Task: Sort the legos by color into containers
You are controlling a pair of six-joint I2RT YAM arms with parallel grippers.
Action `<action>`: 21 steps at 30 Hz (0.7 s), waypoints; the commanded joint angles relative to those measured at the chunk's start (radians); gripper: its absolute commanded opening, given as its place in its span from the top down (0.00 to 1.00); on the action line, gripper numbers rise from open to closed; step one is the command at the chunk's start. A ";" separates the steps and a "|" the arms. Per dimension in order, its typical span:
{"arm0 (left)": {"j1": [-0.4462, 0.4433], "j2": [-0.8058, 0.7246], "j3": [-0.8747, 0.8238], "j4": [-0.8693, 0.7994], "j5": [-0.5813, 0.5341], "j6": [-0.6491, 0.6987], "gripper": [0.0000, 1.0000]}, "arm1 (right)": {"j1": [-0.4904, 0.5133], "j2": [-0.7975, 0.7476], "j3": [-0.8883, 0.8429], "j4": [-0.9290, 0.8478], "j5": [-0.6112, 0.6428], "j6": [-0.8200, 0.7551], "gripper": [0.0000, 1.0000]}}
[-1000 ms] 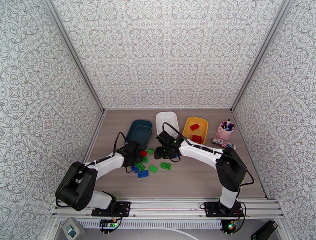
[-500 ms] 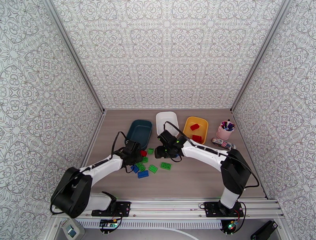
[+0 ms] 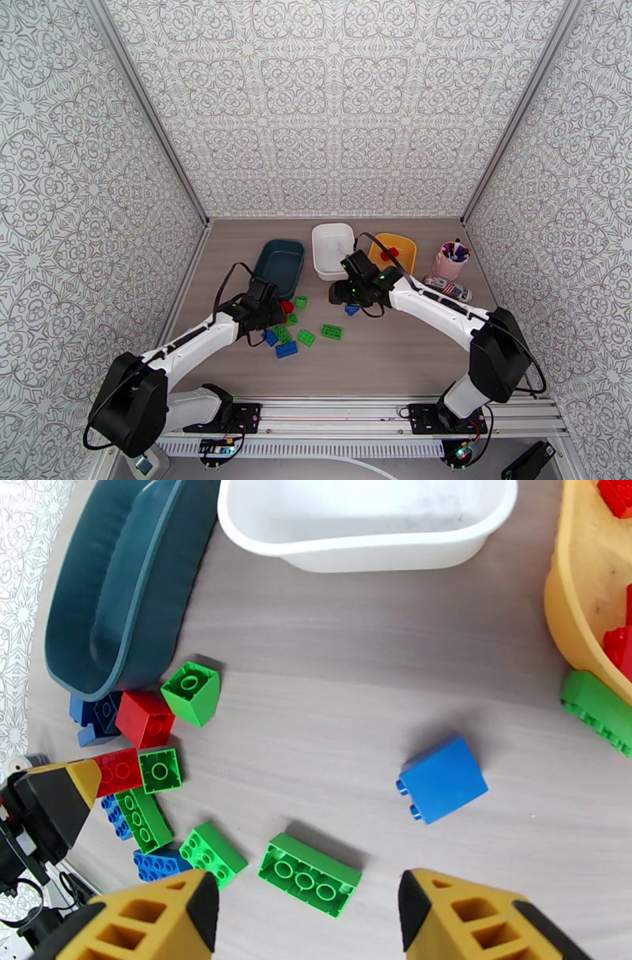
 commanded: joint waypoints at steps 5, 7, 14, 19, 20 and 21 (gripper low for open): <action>0.003 0.001 -0.003 0.010 0.038 -0.005 0.78 | -0.007 -0.027 -0.035 0.003 0.003 -0.004 0.35; 0.000 -0.009 0.007 0.005 0.048 -0.002 0.79 | -0.007 -0.028 -0.038 0.003 0.004 -0.004 0.35; -0.012 -0.044 0.026 -0.014 0.074 0.003 0.81 | -0.018 -0.030 -0.036 0.000 0.005 -0.010 0.35; -0.016 -0.056 0.033 0.006 0.123 0.002 0.81 | -0.021 -0.025 -0.039 0.001 0.002 -0.013 0.36; -0.016 -0.054 0.035 0.013 0.133 0.002 0.81 | -0.021 -0.024 -0.040 0.002 0.002 -0.014 0.36; -0.020 -0.049 0.039 0.026 0.146 -0.001 0.81 | -0.021 -0.024 -0.042 0.004 0.001 -0.013 0.35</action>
